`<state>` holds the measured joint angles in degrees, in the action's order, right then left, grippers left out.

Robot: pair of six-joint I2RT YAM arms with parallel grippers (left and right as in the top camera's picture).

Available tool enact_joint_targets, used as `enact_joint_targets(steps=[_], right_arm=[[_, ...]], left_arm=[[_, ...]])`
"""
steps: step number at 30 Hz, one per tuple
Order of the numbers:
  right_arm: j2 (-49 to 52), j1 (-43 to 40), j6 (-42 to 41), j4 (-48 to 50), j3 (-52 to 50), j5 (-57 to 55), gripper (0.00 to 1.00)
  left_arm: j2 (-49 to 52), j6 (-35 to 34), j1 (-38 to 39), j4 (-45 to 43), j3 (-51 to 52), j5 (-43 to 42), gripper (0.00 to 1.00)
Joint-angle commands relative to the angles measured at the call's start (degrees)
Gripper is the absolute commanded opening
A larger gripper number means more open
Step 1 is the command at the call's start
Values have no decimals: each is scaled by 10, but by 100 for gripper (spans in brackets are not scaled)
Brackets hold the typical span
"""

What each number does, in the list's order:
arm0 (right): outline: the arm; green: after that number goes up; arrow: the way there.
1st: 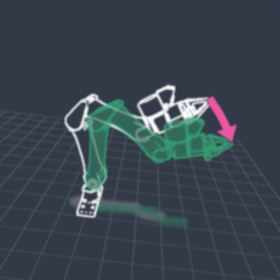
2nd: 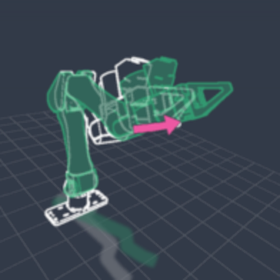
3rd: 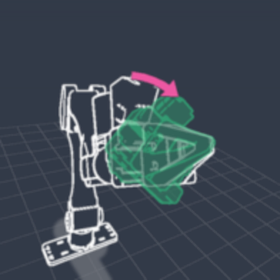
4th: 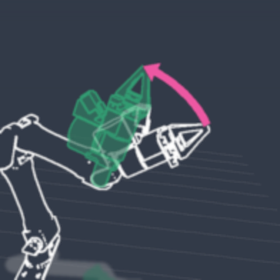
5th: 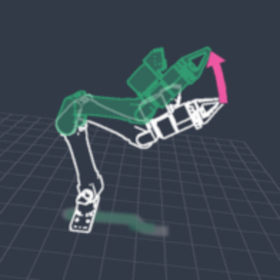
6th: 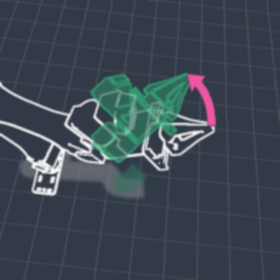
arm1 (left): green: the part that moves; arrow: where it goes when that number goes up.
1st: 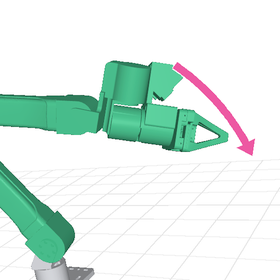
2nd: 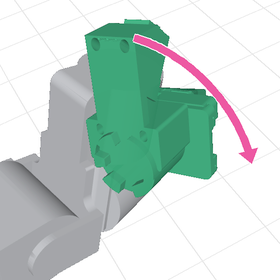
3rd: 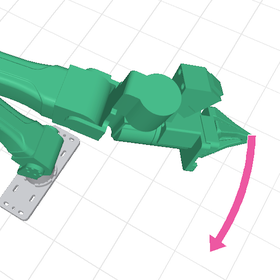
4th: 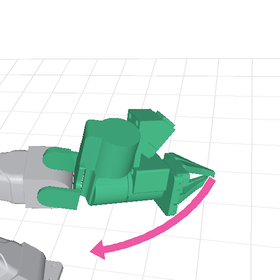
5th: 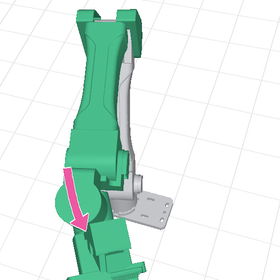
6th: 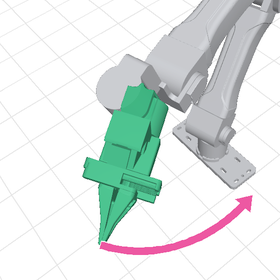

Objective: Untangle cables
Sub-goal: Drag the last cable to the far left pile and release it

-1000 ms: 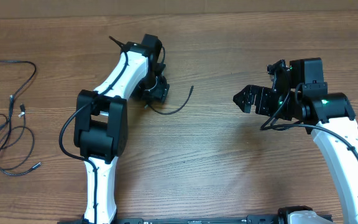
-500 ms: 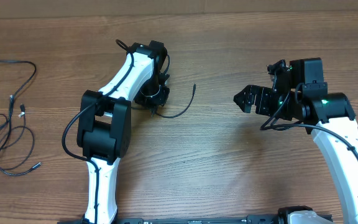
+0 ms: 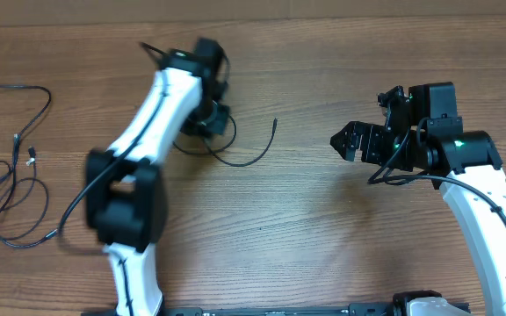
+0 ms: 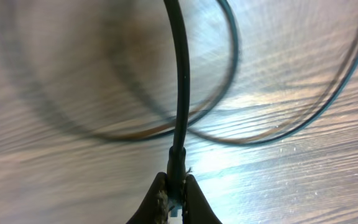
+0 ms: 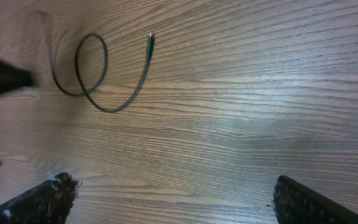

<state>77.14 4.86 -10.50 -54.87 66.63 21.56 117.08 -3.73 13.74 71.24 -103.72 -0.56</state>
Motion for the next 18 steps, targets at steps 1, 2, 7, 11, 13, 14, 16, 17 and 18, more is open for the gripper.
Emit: enact_joint_targets(steps=[1, 2, 7, 11, 13, 14, 16, 17, 18], right_arm=[[-1, 0, 0, 2, 1, -5, 100], [-1, 0, 0, 1, 1, -5, 100], [-1, 0, 0, 0, 1, -5, 100], [-1, 0, 0, 0, 1, -5, 100], [-1, 0, 0, 1, 1, -5, 100], [-1, 0, 0, 1, 1, -5, 100], [-1, 0, 0, 1, 1, -5, 100], [-1, 0, 0, 1, 1, -5, 100], [-1, 0, 0, 2, 1, -5, 100]], left_arm=[[-90, -35, -57, 7, -5, 66, 4], [-111, -41, -78, 10, -5, 77, 4], [-194, -55, -208, 21, -5, 139, 4], [-258, -106, -348, 24, -5, 197, 4], [-282, -143, -421, 22, -5, 190, 4], [-291, -159, -455, 22, -5, 183, 4], [-306, -184, -524, 21, -5, 149, 4], [-310, -191, -557, 20, -5, 116, 4], [-313, -190, -586, 18, -5, 76, 4]])
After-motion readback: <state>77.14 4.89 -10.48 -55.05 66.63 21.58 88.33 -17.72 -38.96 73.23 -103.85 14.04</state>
